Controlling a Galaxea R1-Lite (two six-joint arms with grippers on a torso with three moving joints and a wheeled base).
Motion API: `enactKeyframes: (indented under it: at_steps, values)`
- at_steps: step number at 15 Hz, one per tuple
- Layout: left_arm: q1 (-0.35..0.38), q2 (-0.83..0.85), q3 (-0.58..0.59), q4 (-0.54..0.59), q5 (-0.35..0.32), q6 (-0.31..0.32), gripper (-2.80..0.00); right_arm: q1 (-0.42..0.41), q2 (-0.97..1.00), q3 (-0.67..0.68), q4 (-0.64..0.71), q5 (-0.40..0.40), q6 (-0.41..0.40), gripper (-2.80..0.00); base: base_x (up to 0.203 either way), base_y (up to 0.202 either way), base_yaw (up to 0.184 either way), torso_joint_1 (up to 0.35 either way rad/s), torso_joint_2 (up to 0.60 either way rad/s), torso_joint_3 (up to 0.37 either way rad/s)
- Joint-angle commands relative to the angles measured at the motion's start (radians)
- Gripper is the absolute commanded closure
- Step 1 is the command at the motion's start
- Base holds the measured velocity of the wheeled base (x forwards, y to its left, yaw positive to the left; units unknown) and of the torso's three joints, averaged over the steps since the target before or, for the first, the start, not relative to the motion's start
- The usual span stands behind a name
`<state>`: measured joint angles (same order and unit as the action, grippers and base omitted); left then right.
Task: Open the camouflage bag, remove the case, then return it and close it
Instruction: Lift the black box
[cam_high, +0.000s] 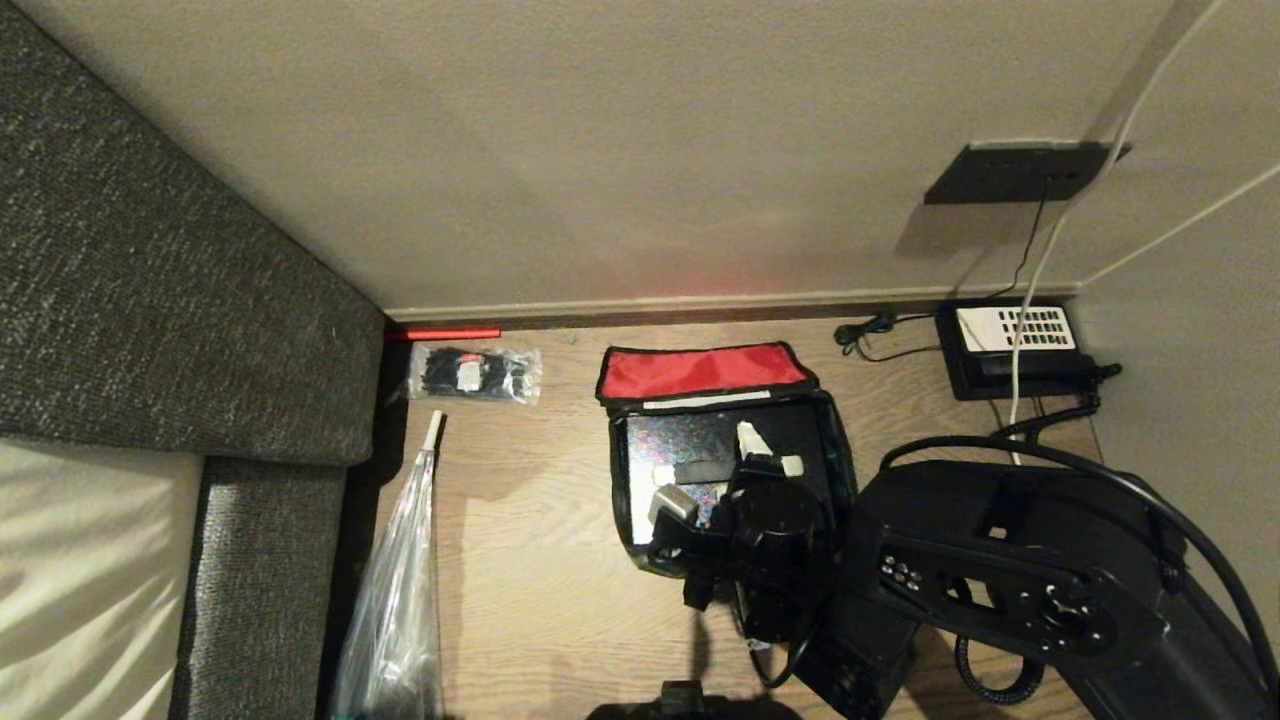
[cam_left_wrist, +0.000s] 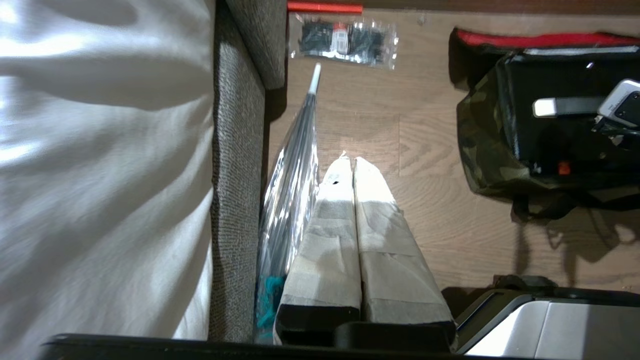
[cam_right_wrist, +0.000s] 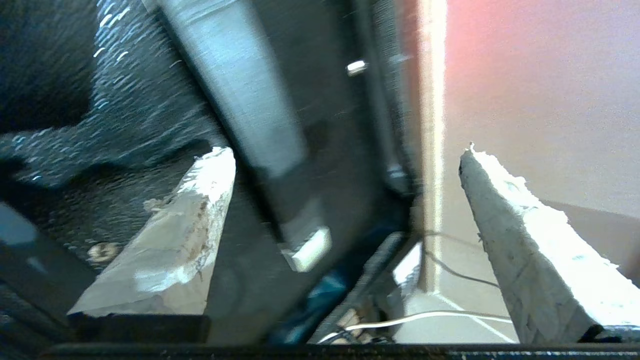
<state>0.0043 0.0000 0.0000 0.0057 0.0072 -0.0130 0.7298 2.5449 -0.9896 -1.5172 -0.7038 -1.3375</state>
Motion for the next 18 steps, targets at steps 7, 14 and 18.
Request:
enactKeyframes:
  at_steps: [7,14,18]
  values:
    - [0.000,0.000,0.003,-0.001,0.000,0.005,0.00,0.000,0.018,-0.011,-0.013,-0.048,-0.006,-2.80,0.000,0.000,0.000,0.001,0.00,0.036]
    - [0.000,0.000,0.003,-0.001,0.000,0.005,0.00,-0.003,0.049,-0.034,-0.013,-0.039,-0.045,-2.80,0.000,0.000,0.000,0.000,0.00,0.000]
    - [0.000,0.000,0.003,-0.001,0.000,0.005,0.00,-0.004,0.097,-0.126,-0.013,-0.029,-0.080,-2.80,0.000,0.000,0.000,0.000,0.00,0.000]
